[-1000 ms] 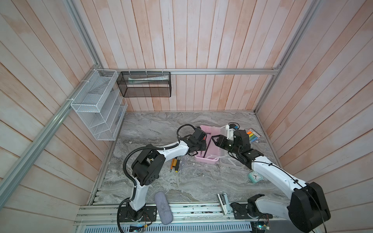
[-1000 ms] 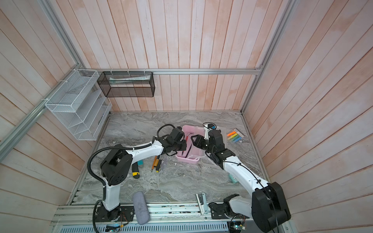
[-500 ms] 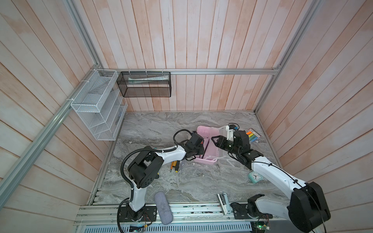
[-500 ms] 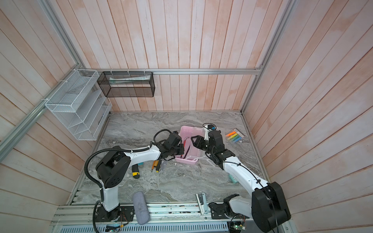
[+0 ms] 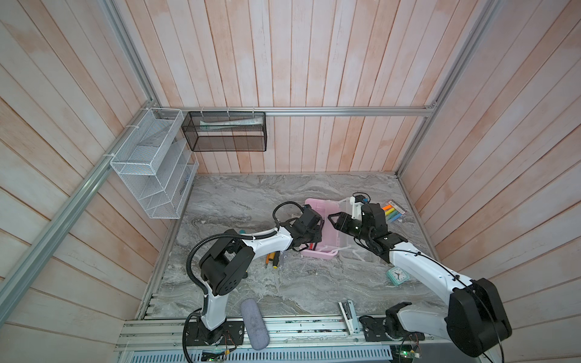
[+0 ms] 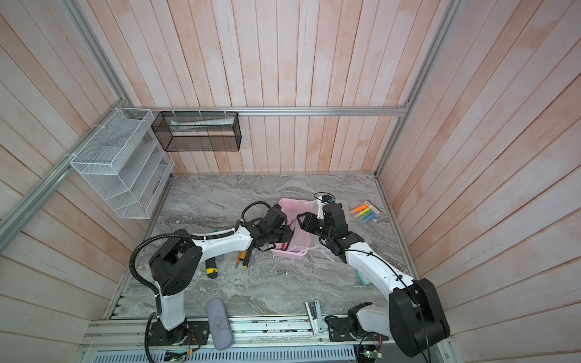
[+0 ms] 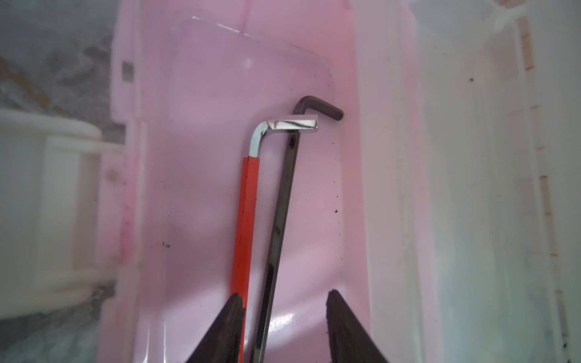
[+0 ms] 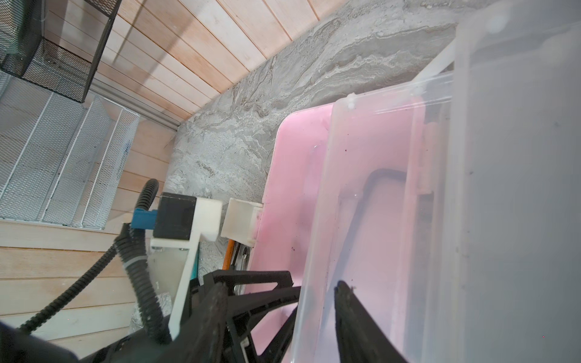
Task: Pack the tool kit
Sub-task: 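Release the red hex key and return the left gripper to the tools, then lower the left gripper over the orange-handled hex key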
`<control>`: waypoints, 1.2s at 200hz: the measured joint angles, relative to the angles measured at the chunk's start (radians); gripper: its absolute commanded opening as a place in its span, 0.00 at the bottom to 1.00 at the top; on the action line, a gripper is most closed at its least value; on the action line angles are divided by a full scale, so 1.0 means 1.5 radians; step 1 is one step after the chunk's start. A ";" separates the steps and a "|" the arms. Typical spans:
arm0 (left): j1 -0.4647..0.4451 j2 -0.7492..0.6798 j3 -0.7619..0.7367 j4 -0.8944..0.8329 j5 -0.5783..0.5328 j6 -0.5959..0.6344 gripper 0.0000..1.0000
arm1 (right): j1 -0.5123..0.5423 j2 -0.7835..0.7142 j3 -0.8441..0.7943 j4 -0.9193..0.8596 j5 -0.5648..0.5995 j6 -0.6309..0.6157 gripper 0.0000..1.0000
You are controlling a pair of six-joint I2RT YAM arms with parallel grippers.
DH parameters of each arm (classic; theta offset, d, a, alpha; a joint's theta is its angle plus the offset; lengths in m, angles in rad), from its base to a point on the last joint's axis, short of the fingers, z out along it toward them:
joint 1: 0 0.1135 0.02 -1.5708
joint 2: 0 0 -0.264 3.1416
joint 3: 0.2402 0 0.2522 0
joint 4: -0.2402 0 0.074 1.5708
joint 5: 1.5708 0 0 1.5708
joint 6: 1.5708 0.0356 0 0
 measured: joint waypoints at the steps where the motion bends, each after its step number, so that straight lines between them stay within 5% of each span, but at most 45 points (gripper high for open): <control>1: 0.000 0.000 0.001 0.000 0.000 0.000 0.49 | 0.000 0.000 0.000 0.000 0.001 0.000 0.54; 39: 0.014 -0.033 -0.007 -0.006 -0.007 0.042 0.53 | 0.000 0.000 0.011 -0.009 0.001 -0.013 0.54; 96: 0.078 -0.233 -0.124 -0.017 -0.050 0.109 0.54 | 0.040 -0.001 0.091 -0.062 0.028 -0.055 0.54; 114: 0.107 -0.261 -0.173 -0.022 -0.062 0.120 0.48 | 0.070 -0.001 0.107 -0.070 0.038 -0.062 0.54; 160: 0.166 -0.258 -0.283 -0.047 -0.078 0.146 0.46 | 0.103 0.022 0.109 -0.069 0.043 -0.060 0.53; 240: 0.186 -0.191 -0.286 -0.034 -0.087 0.167 0.38 | 0.112 0.061 0.109 -0.067 0.044 -0.056 0.53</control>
